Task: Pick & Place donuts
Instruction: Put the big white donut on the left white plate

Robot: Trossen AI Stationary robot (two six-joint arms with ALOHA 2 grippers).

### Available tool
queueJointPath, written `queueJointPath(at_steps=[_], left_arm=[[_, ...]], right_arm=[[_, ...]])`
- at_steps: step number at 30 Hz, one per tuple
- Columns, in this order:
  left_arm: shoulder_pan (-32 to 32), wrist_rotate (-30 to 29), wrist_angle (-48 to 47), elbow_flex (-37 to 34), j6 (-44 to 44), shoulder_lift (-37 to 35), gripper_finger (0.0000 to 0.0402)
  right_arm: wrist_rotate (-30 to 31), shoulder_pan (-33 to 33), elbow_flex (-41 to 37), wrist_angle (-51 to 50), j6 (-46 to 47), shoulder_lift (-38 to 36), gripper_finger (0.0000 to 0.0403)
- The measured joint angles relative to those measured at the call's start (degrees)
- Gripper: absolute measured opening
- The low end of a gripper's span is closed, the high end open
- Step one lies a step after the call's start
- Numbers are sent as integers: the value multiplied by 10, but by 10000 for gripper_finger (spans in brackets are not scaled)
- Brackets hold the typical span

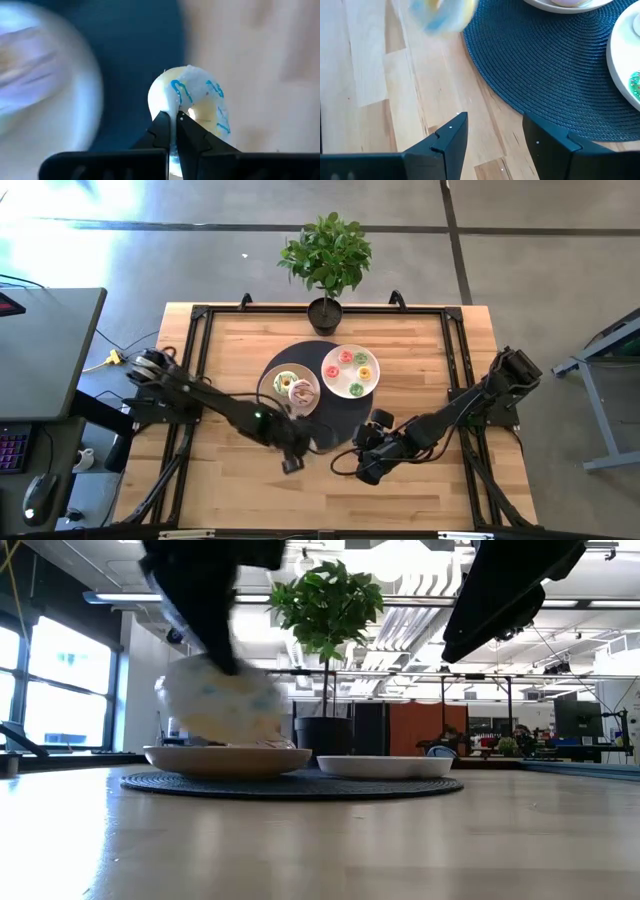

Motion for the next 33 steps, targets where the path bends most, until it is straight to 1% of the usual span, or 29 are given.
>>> queueJointPath(at_steps=[3, 5, 7, 9, 13, 17, 23, 27, 33], left_arm=[[0, -78, -121, -2, -22, -33, 4], [7, -113, -153, -1, -30, -43, 4], [10, -131, -194, -2, -26, -52, 4], [20, -146, -193, -1, -11, -57, 4], [42, -145, -190, -13, 18, -56, 4], [74, -137, -178, -50, 22, -56, 4], [107, -141, -122, -102, 22, -55, 8], [110, -136, -111, -106, 24, -55, 30], [109, -136, -107, -106, 37, -55, 86]], right_arm=[[0, 0, 0, 1, 0, 0, 186], [1, 0, 0, 1, 0, 0, 186], [1, 0, 0, 2, 1, 0, 186], [1, 0, 0, 2, 1, 0, 186], [1, 0, 0, 4, 2, 0, 186], [2, 0, 0, 4, 1, 0, 185], [4, 0, 0, 4, -2, 0, 185], [4, 0, 0, 4, -2, 0, 186], [4, 0, 0, 4, -3, 0, 186]])
